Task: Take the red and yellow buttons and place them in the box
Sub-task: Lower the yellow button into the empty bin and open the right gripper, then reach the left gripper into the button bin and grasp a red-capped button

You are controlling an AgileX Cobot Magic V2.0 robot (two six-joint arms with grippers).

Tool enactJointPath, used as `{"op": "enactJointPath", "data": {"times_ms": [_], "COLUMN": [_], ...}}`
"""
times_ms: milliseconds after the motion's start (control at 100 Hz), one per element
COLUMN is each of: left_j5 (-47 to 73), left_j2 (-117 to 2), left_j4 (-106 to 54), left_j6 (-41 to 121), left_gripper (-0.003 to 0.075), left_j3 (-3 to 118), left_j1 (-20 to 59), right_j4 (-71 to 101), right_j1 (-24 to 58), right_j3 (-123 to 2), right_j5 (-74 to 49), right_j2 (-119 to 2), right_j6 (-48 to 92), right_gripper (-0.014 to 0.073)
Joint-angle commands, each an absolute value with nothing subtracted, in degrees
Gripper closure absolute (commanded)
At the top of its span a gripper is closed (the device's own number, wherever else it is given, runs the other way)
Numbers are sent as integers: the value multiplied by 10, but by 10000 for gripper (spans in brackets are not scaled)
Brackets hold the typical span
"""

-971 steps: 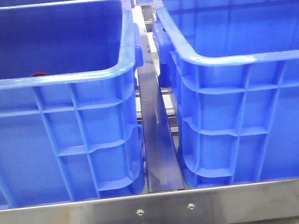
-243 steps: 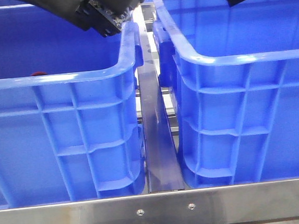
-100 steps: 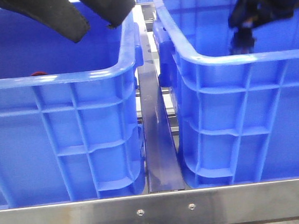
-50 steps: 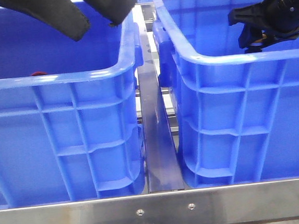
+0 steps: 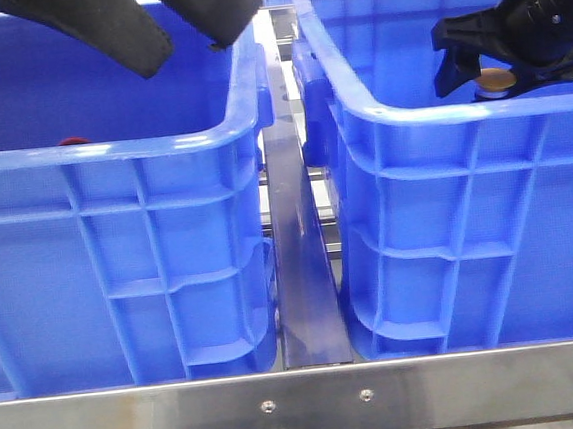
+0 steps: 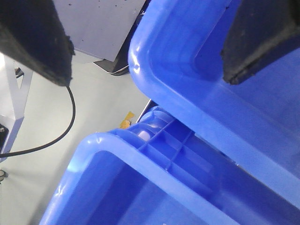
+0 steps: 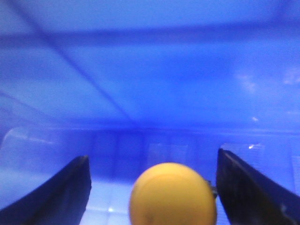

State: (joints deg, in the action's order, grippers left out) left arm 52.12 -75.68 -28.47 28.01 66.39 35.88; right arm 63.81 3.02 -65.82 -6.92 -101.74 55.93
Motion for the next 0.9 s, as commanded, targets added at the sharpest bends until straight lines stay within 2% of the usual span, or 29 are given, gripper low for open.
{"op": "enactJointPath", "data": {"times_ms": [0,230,480,620,890], "left_j5": [502,507,493,462,473], "left_j2": [-743,-743,-743,-743,-743], "left_j4": [-306,-316,-313,-221,-35], "left_j6": [282,282,266,141,-107], "left_gripper": [113,113,113,113,114], "left_j3": [681,681,681,691,725], "left_j1": [363,363,363,363,363], "right_j4": [642,642,638,638,638], "right_j1": [27,27,27,27,27], "right_j3": [-678,-660,-563,-500,-418], "right_j5": [-67,-70,-67,-70,-70], "right_j2": [-976,-915,-791,-703,-573], "right_j6": [564,564,564,564,564], "right_gripper": [15,15,15,15,15]}}
